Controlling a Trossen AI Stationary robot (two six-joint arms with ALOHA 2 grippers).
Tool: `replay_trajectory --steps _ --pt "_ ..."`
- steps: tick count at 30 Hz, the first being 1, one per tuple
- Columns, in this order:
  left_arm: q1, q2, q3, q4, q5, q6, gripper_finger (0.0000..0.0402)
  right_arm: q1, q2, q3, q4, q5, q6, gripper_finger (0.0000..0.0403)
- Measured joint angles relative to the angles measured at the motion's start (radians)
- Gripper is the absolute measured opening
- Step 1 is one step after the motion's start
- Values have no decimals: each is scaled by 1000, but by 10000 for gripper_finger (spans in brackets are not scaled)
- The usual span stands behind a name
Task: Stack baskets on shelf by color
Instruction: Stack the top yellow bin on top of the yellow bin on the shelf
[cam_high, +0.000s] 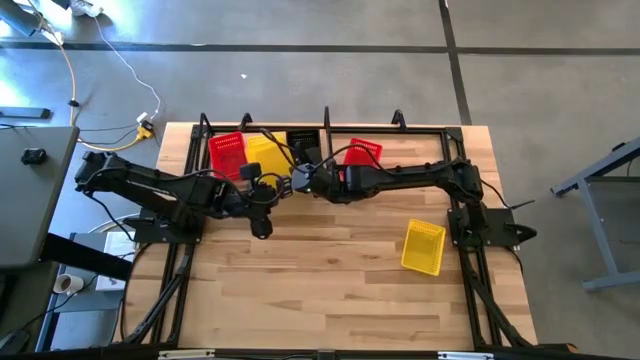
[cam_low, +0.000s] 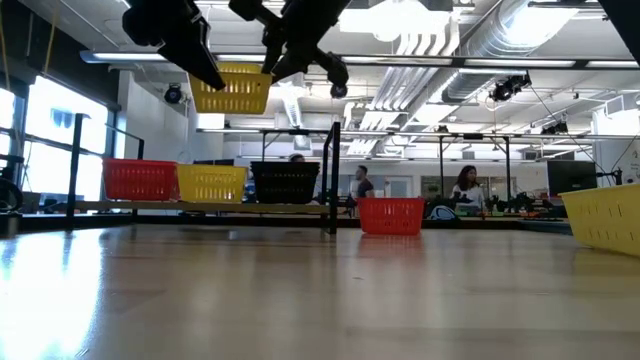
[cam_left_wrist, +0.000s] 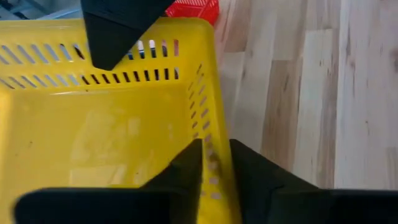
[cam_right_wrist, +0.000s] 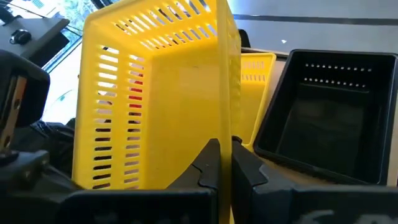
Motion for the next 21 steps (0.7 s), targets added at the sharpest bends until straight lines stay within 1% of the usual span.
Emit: replay_trajectory --steps 3,4,8,10,13,18,21 --pt "-1 -13 0 -2 11 0 18 0 0 0 0 -7 -27 0" --pt "-1 -18 0 -2 14 0 10 0 0 0 0 -14 -41 0" --pt "-1 -30 0 -4 19 0 12 -13 -1 0 4 -55 -87 2" --pt "-1 -38 0 -8 22 0 7 -23 -1 0 5 -86 -106 11" --pt "-2 -48 0 -12 22 0 5 -42 -2 0 3 -138 -109 42" --pt "-2 -64 0 -53 23 -1 3 -68 -9 0 -5 -229 -110 109" --pt "-2 -82 -1 -91 22 -11 2 -83 -33 0 -9 -282 -128 137"
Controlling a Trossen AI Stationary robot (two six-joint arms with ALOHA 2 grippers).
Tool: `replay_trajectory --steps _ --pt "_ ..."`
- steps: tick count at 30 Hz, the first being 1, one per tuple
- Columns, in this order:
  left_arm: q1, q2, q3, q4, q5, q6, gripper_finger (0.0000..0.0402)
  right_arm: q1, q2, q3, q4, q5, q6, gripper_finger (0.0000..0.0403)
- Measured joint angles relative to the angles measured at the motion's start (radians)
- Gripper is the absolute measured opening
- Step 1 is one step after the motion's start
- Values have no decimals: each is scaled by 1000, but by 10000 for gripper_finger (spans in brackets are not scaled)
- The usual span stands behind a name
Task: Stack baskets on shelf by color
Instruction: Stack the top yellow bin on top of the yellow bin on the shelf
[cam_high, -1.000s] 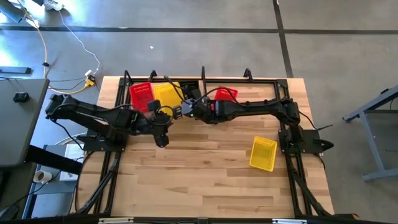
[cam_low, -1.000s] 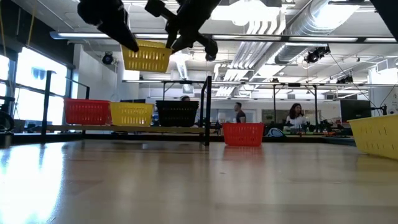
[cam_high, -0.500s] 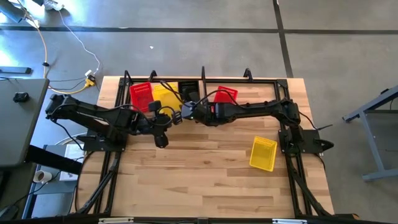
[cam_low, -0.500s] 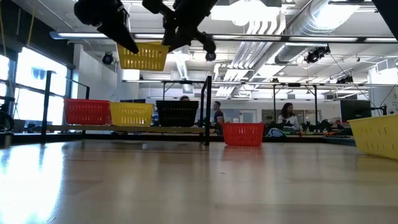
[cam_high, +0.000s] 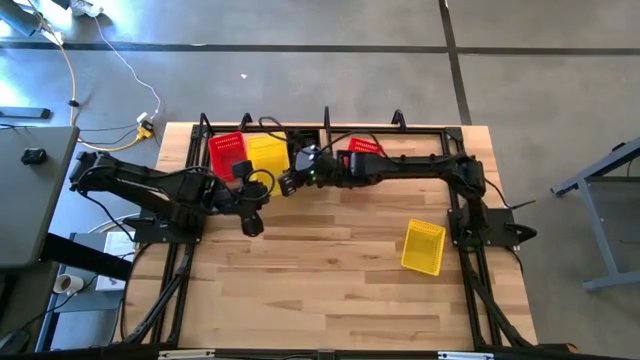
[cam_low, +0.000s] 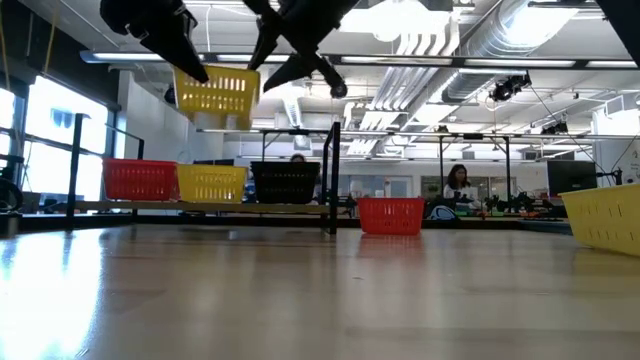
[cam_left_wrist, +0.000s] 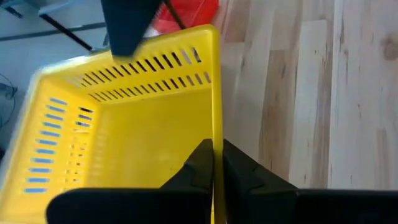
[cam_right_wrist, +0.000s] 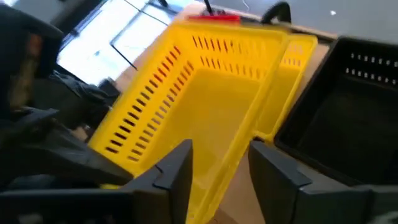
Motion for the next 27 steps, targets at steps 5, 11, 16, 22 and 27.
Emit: replay_trajectory --steps 5,11,16,22,27 --pt "1 -44 -2 -21 -22 -15 1 -13 -37 0 -16 -6 -23 157" --pt "2 -123 -76 29 -26 -16 1 -19 -88 0 -20 2 -93 156" --pt "40 -183 -169 127 -26 42 0 -29 -139 0 -21 28 -175 156" --pt "135 -210 -229 201 40 106 0 -53 -198 0 -38 25 -275 156" --pt "234 -195 -236 223 91 181 0 -83 -241 0 -42 22 -341 156"
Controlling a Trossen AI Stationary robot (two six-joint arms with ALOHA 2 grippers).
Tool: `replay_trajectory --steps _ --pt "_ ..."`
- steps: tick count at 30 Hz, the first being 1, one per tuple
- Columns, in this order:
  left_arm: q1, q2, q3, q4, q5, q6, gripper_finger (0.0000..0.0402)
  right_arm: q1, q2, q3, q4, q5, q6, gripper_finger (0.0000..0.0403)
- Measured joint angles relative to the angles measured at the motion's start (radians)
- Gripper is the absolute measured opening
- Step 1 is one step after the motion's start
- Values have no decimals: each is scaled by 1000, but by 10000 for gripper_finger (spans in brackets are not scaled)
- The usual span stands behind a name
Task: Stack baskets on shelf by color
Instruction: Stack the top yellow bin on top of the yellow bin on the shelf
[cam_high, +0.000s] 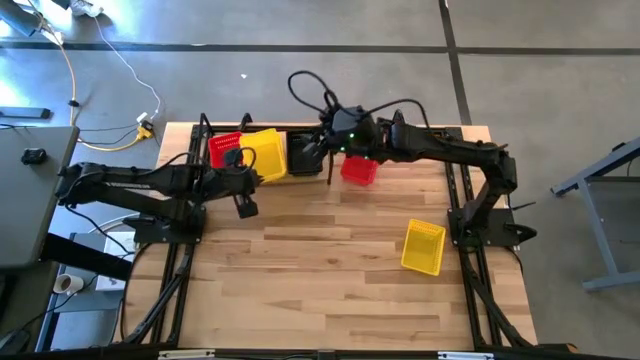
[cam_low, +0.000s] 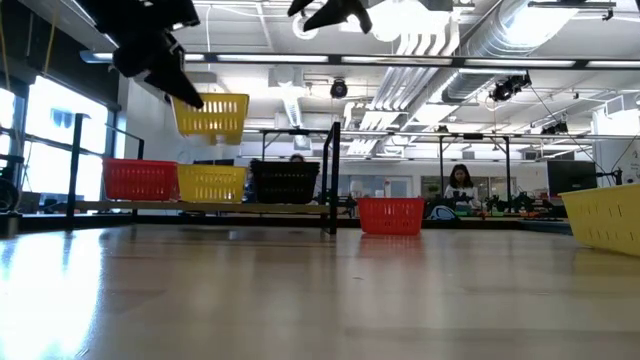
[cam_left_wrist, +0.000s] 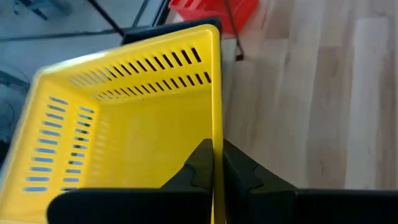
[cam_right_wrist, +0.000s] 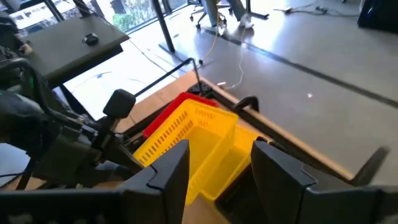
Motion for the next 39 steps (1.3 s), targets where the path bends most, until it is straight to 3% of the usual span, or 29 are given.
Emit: replay_trajectory --steps 6,13,18,25,39 --pt "117 29 0 51 114 43 0 -33 -38 0 -14 -3 -60 156" --pt "184 41 0 60 139 117 0 -66 -55 0 -44 -8 -87 156" --pt "236 43 -2 49 232 169 0 -85 -57 0 -66 -27 -87 156" --pt "276 44 -60 59 248 168 0 -101 -58 0 -85 -28 -111 156" --pt "278 83 -63 117 257 216 0 -116 -58 0 -92 -55 -131 156"
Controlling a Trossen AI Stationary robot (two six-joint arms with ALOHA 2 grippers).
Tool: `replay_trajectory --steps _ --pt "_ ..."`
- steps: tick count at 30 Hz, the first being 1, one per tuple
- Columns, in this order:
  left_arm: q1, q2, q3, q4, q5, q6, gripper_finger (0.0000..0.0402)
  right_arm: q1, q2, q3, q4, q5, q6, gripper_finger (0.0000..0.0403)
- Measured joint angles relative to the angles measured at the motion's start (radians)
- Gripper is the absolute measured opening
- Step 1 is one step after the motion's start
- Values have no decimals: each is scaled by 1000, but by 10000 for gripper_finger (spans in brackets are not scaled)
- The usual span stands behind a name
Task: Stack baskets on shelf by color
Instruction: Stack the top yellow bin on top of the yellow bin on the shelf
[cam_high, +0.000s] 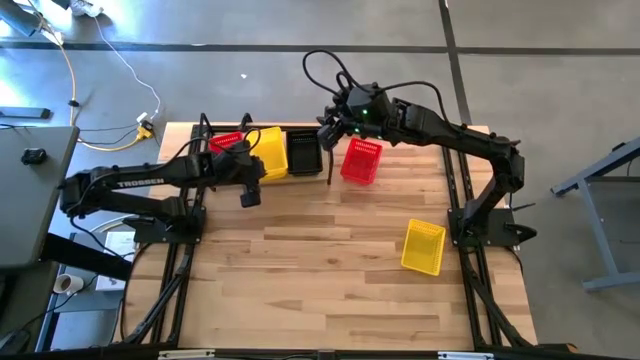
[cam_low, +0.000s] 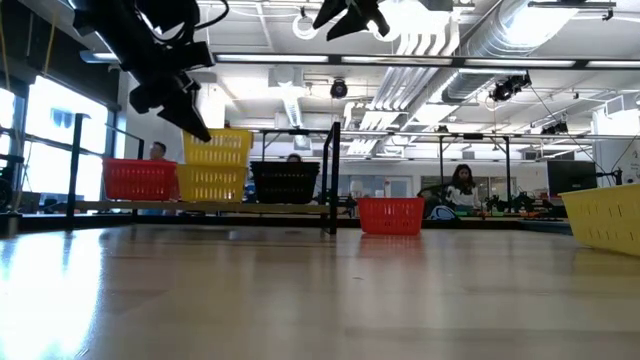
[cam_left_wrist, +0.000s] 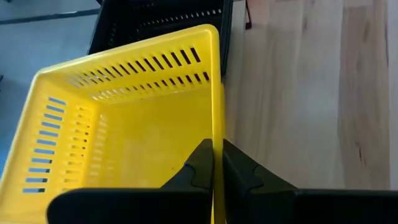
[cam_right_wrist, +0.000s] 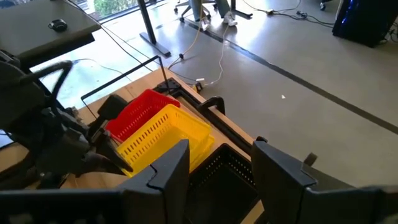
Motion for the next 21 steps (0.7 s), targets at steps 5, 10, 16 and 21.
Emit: replay_trajectory --steps 5,10,16,21 --pt "0 27 0 3 -6 5 0 0 0 0 0 0 -1 156" --pt "8 37 0 22 -13 6 1 0 0 0 0 0 -1 156" --pt "42 37 0 23 -10 31 16 0 0 0 0 0 -1 156" --pt "60 37 0 22 31 31 21 0 0 0 0 0 -1 156"
